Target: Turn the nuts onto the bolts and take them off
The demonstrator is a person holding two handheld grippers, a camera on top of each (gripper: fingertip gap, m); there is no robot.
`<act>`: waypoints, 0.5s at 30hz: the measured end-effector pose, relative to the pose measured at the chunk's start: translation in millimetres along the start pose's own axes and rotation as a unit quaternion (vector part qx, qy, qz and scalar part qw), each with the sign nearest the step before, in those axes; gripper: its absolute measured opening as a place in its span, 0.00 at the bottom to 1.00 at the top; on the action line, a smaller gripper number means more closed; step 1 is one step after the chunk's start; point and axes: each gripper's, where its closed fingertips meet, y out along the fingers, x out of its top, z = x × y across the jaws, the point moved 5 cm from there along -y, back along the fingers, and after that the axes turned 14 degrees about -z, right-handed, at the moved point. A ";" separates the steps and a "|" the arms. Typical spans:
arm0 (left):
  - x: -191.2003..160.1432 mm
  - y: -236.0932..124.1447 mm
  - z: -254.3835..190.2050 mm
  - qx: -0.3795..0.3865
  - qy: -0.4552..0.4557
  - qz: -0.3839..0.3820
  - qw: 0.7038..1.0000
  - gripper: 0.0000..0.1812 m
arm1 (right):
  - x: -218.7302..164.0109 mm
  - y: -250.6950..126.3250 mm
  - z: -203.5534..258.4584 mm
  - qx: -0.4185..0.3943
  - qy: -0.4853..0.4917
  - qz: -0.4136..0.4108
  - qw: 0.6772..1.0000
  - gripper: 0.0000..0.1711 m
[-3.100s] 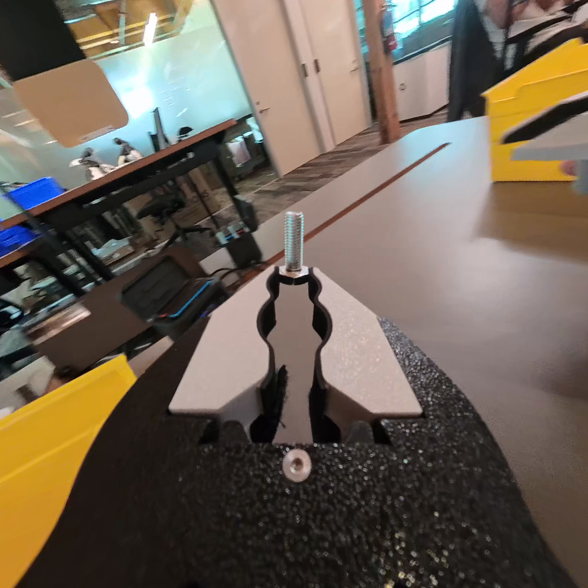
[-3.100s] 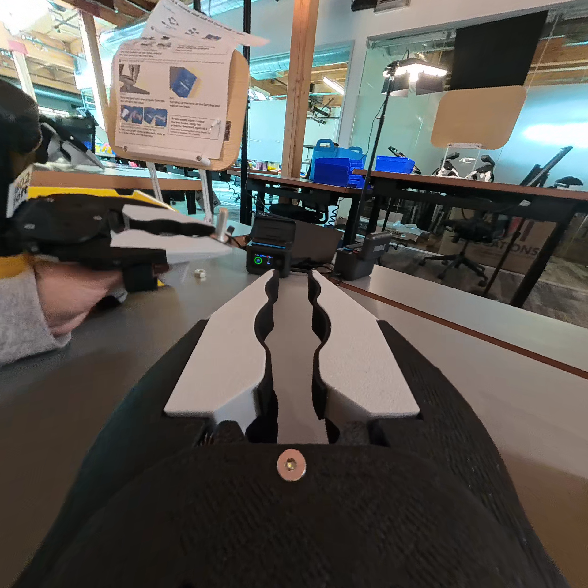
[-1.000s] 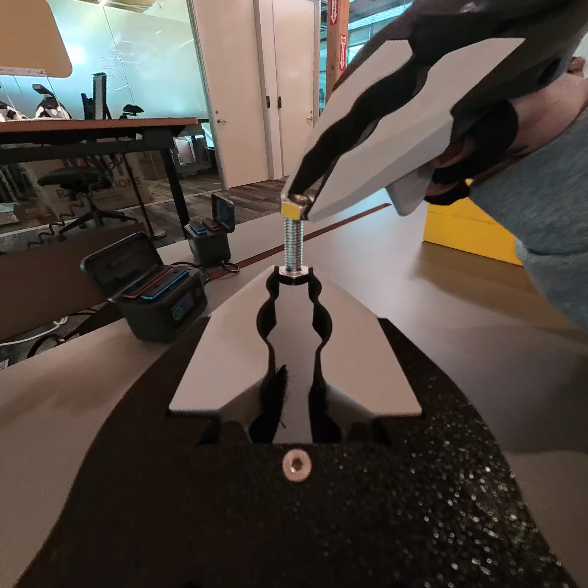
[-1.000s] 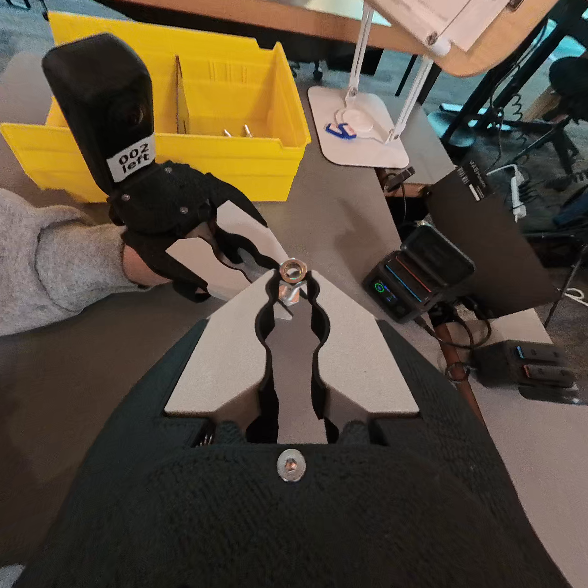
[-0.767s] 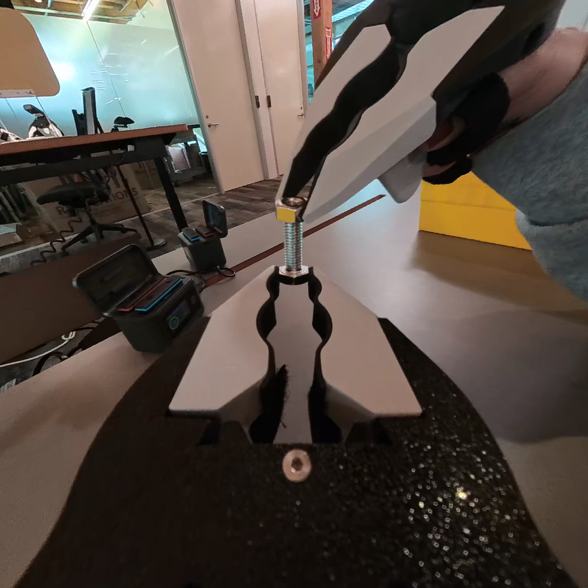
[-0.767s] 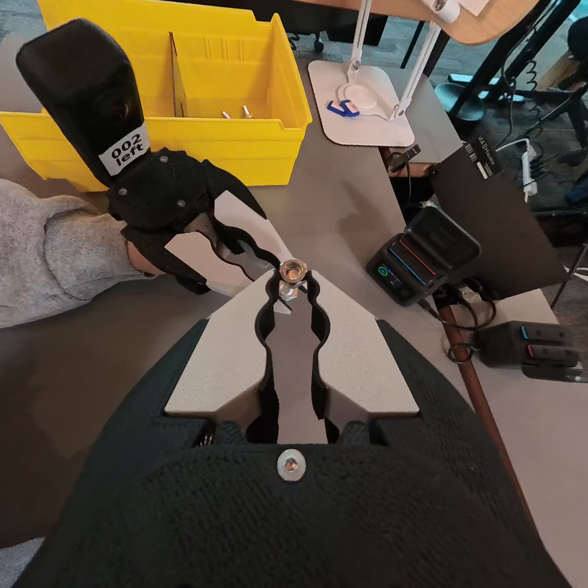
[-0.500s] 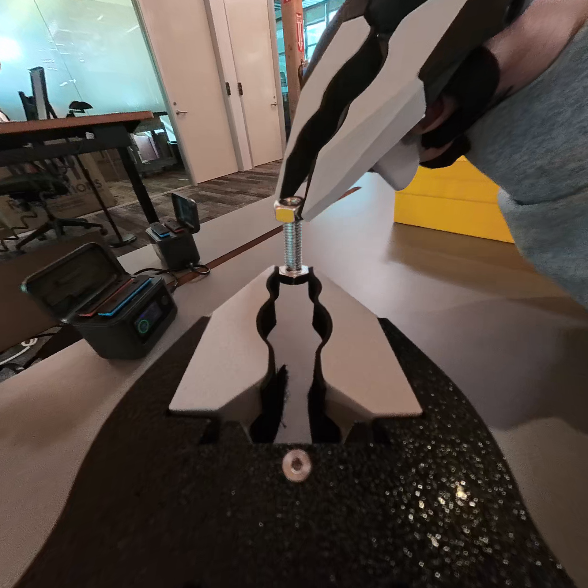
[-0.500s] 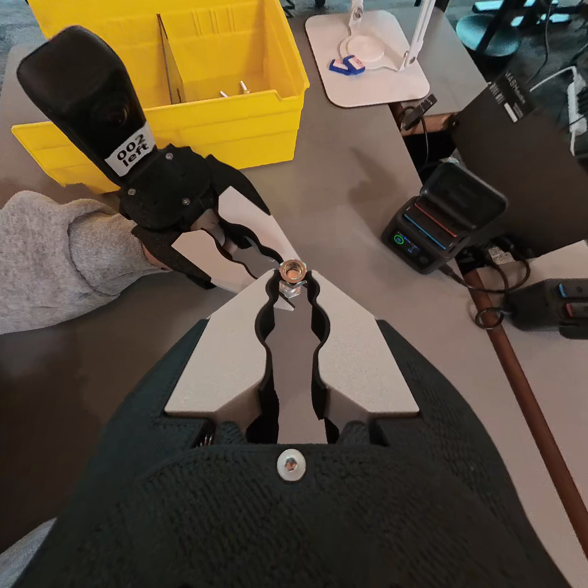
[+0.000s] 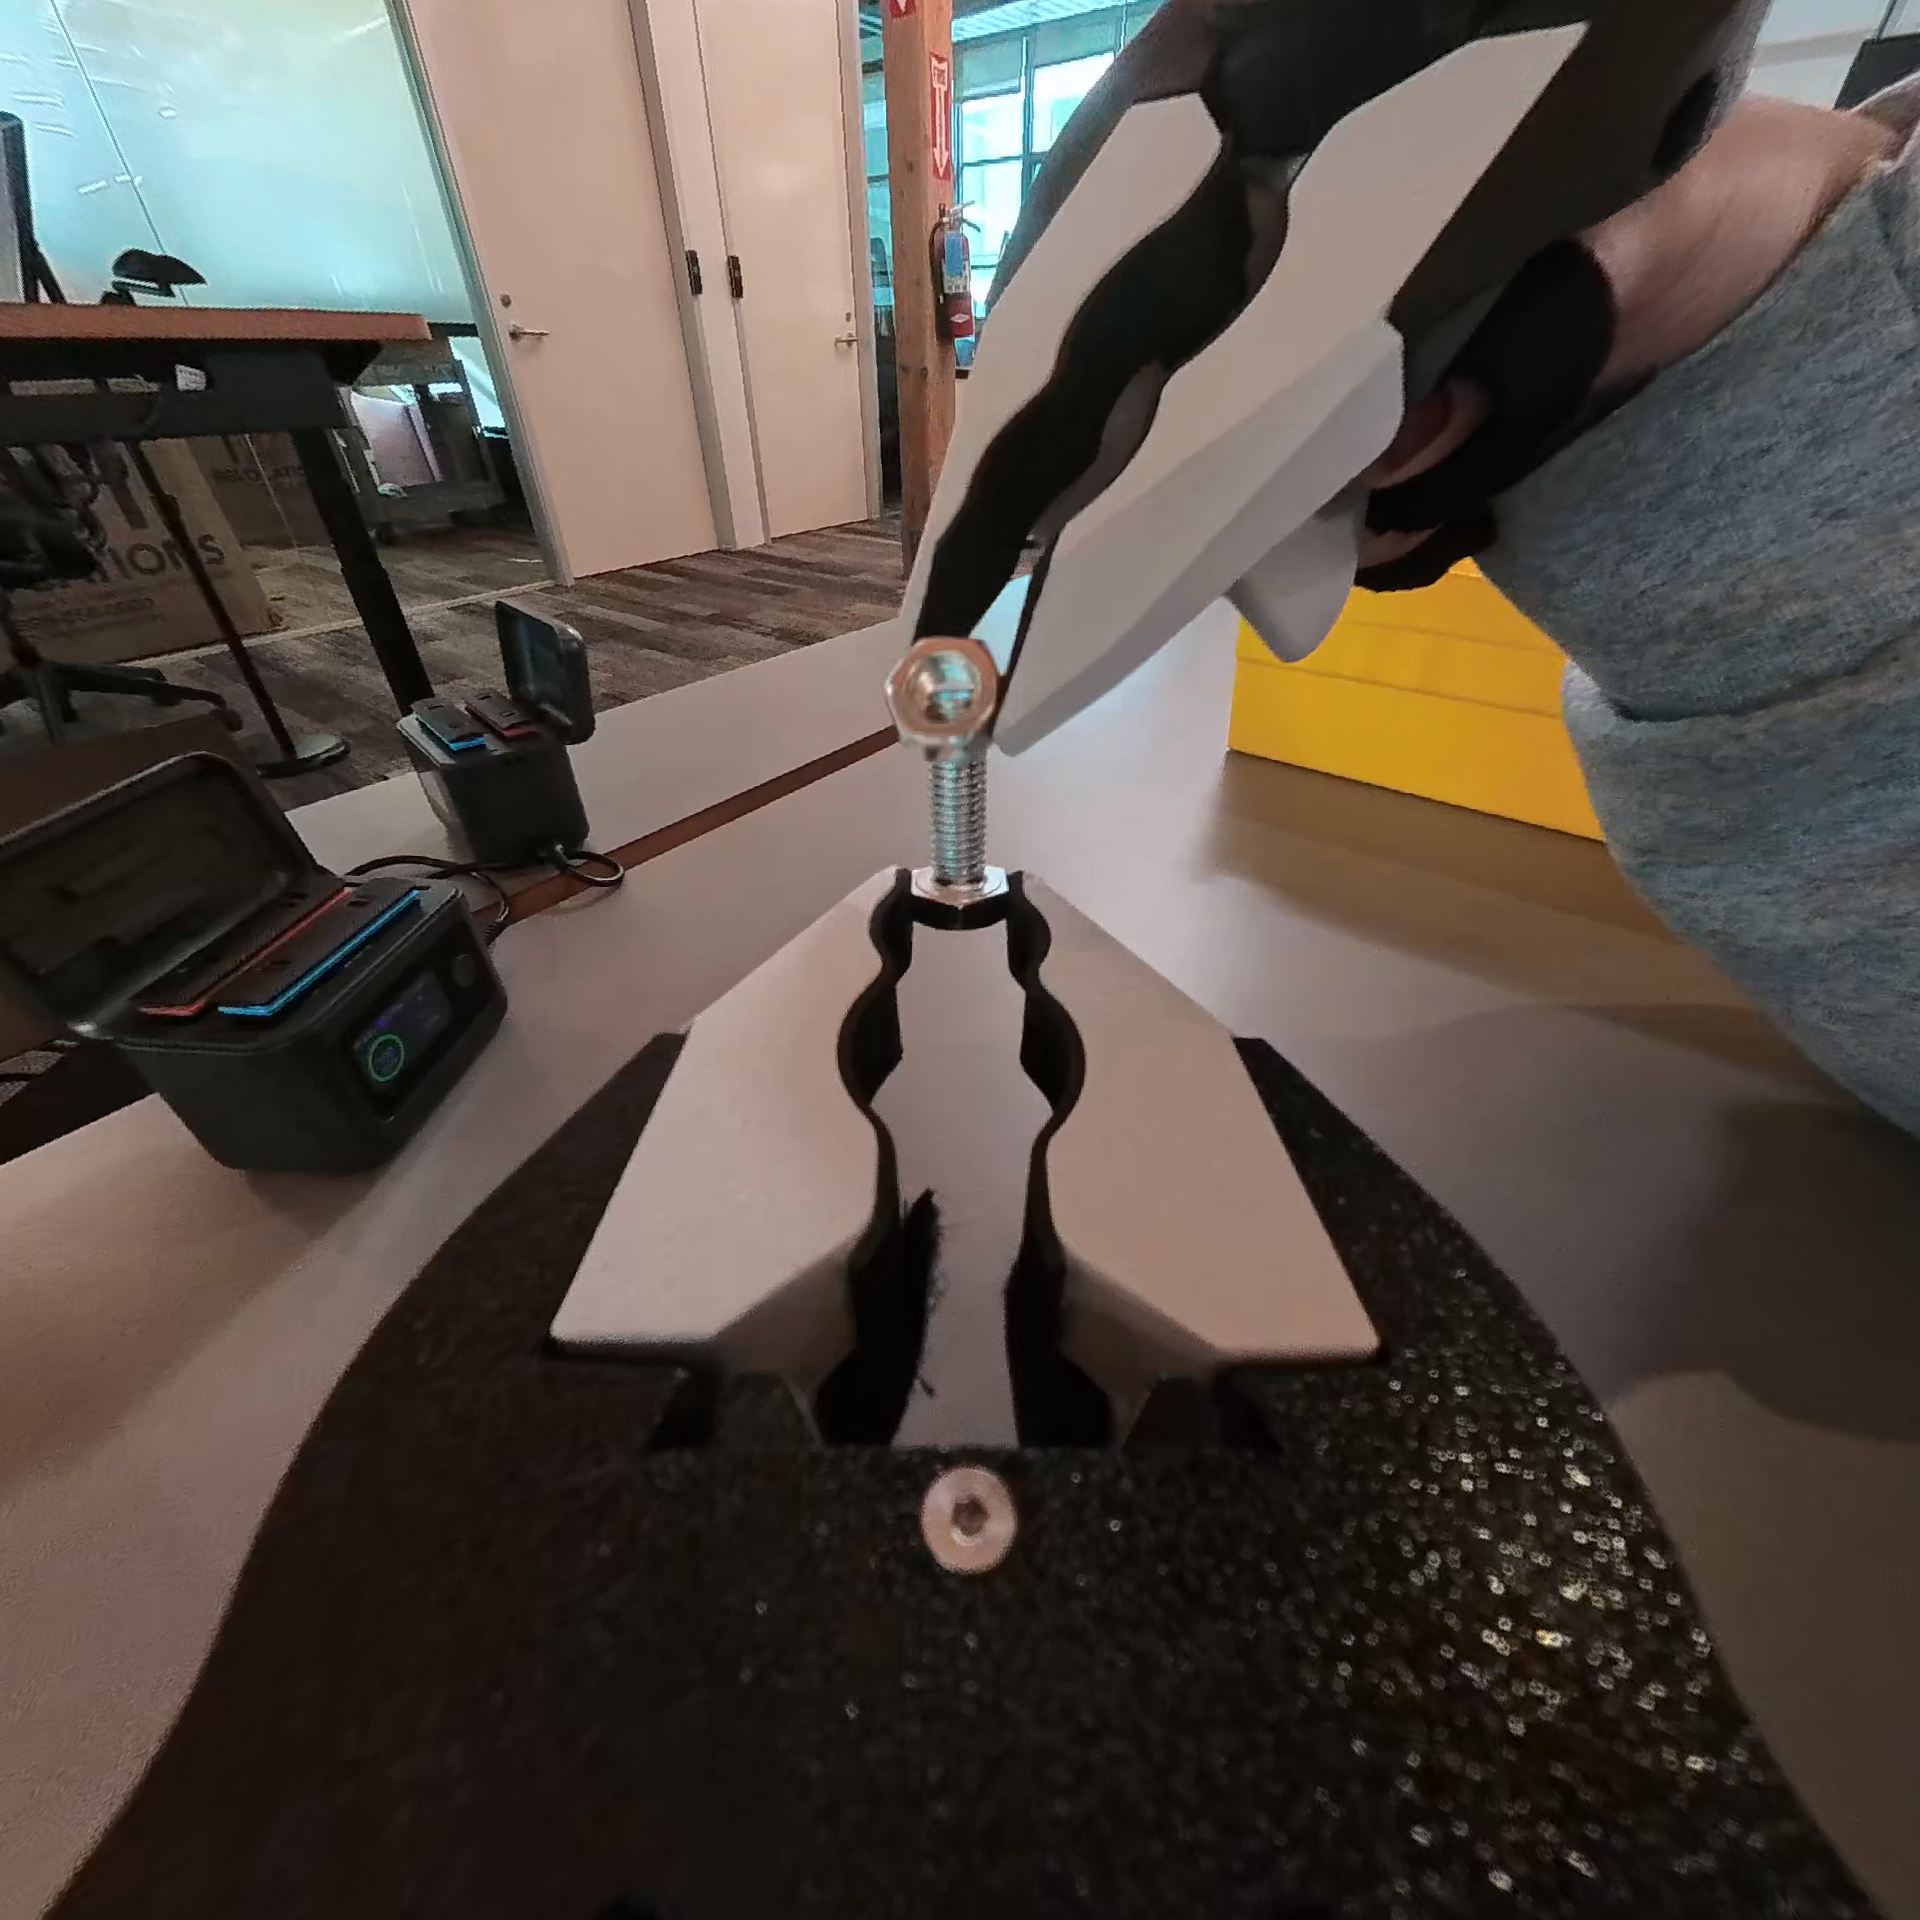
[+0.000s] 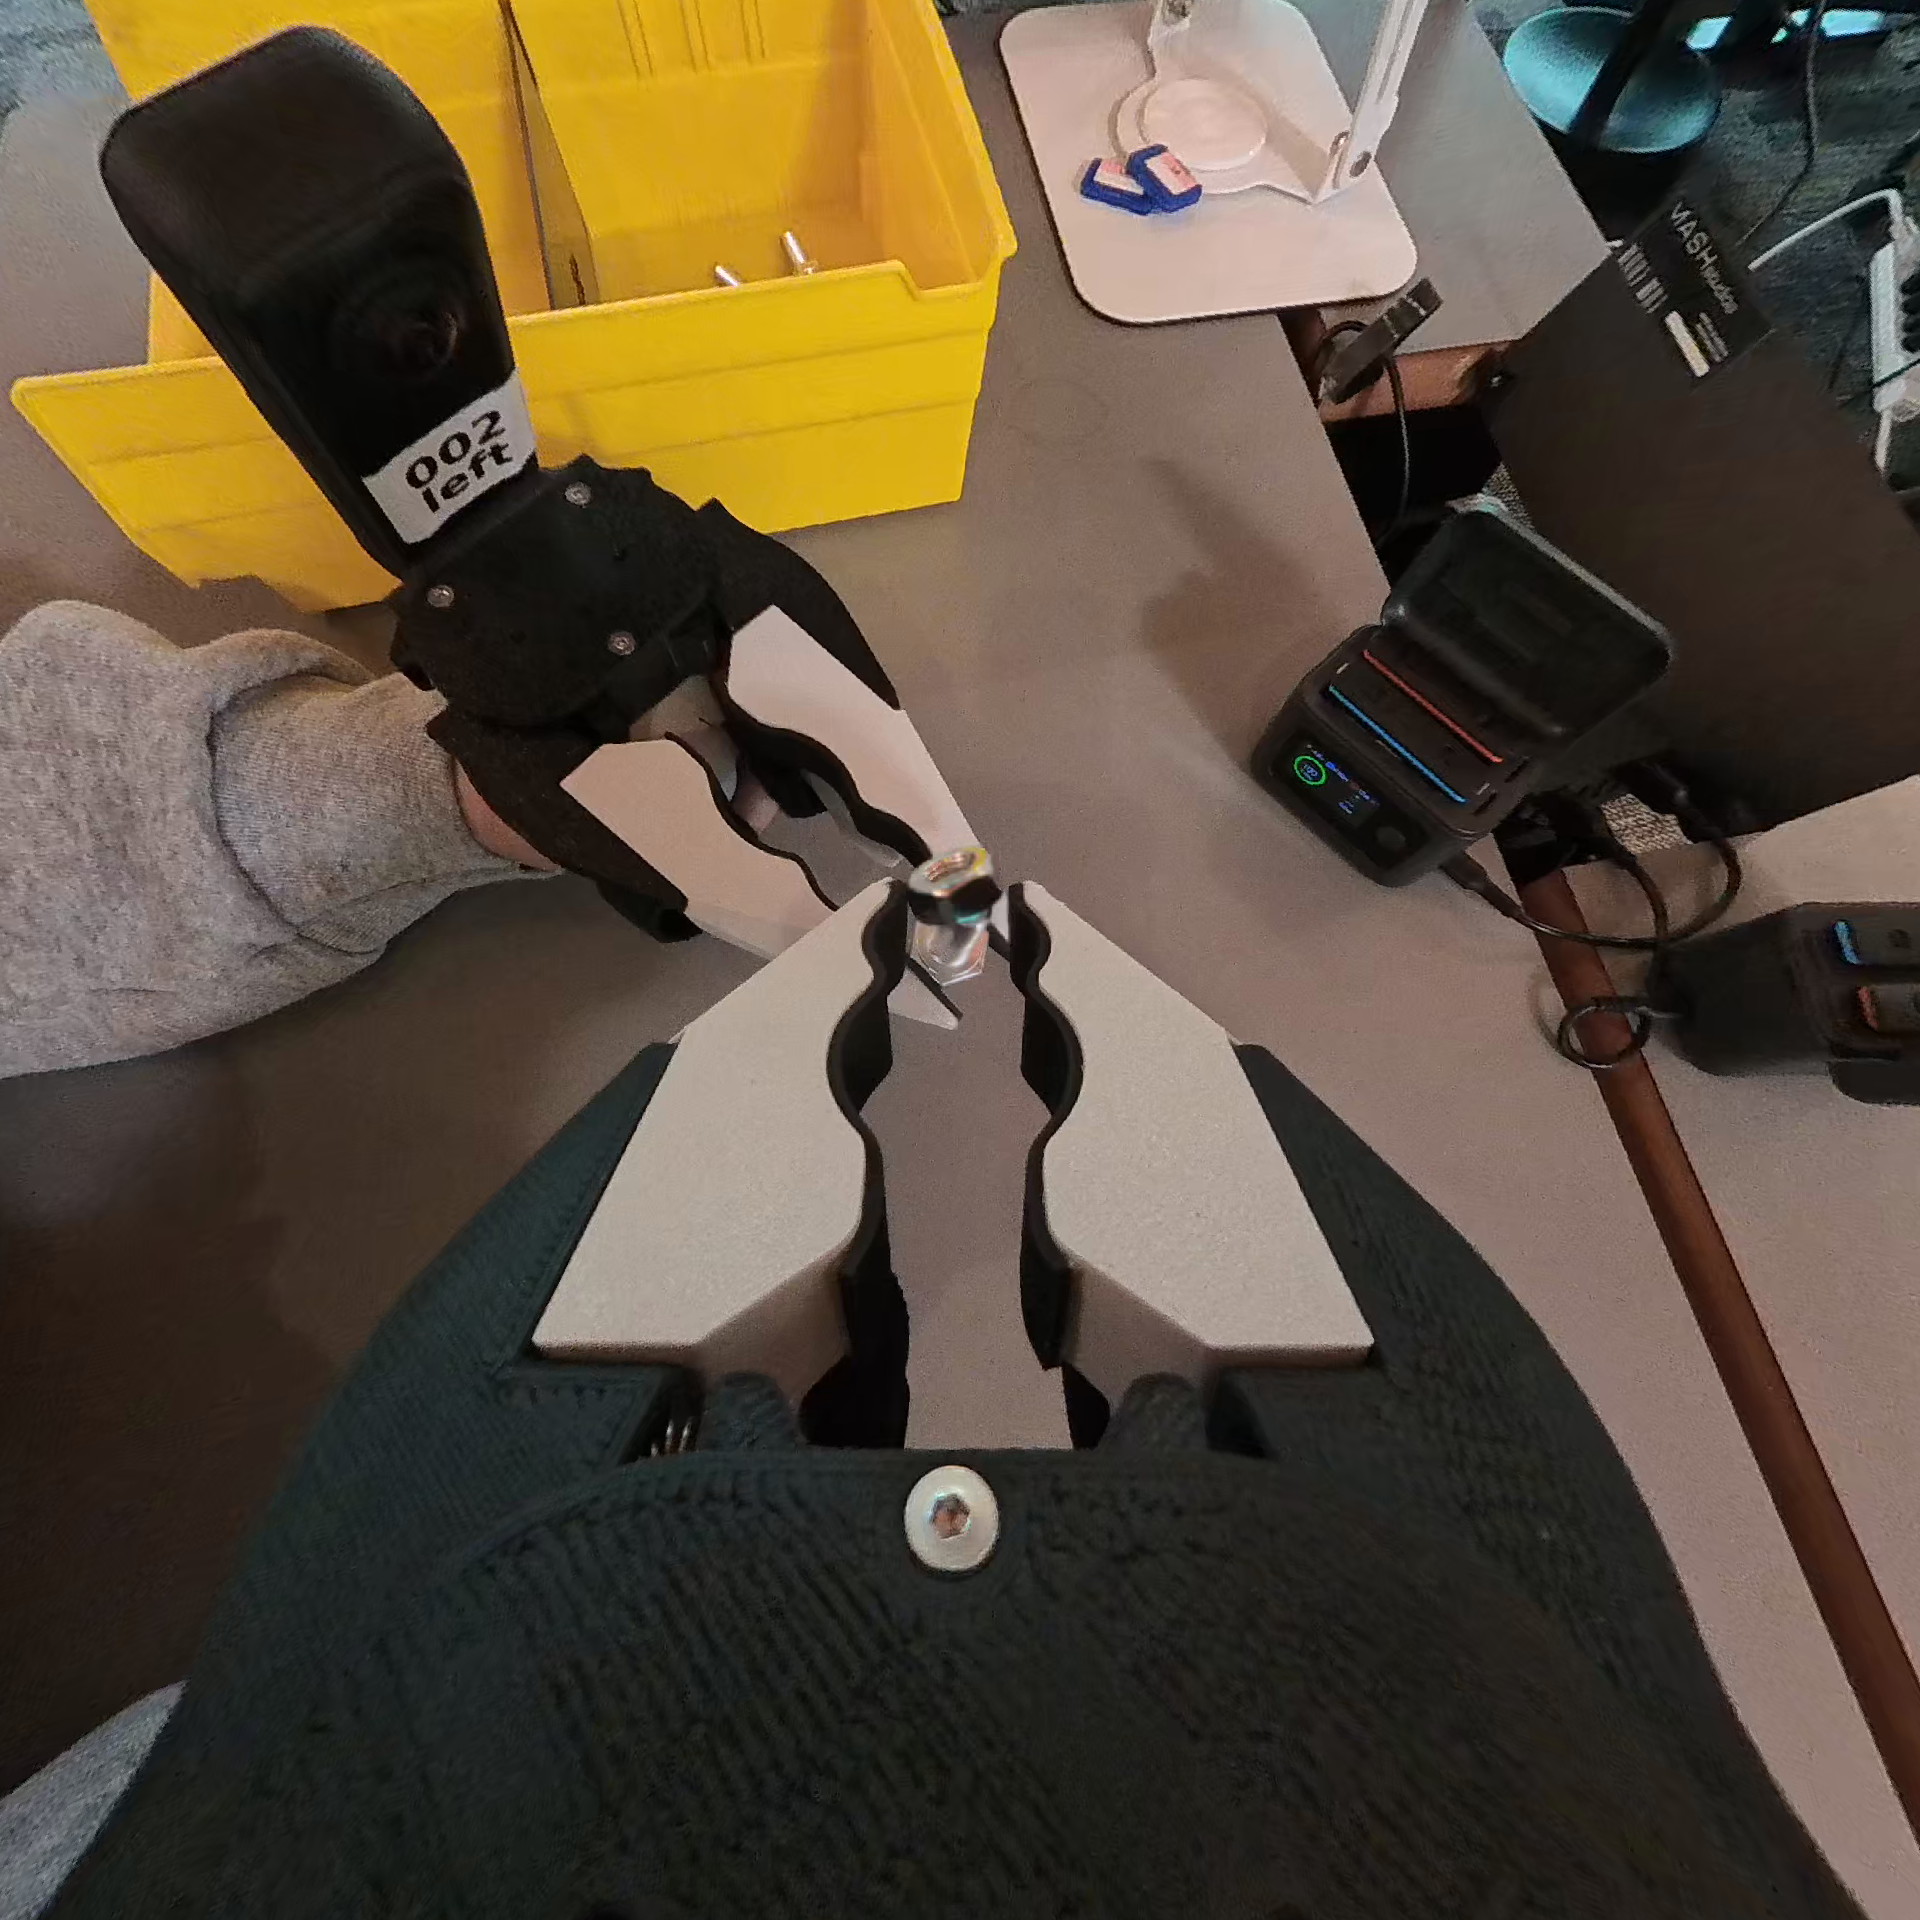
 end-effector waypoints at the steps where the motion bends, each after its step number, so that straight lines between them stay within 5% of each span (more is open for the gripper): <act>1: 0.1 0.0 -0.1 0.000 0.000 0.000 1.000 0.09 | 0.1 0.4 0.3 0.001 -0.001 0.000 1.000 0.10; 15: -0.3 -1.2 6.1 0.028 -0.002 0.001 1.000 0.09 | 0.3 0.3 -4.7 -0.012 -0.010 -0.007 1.000 0.05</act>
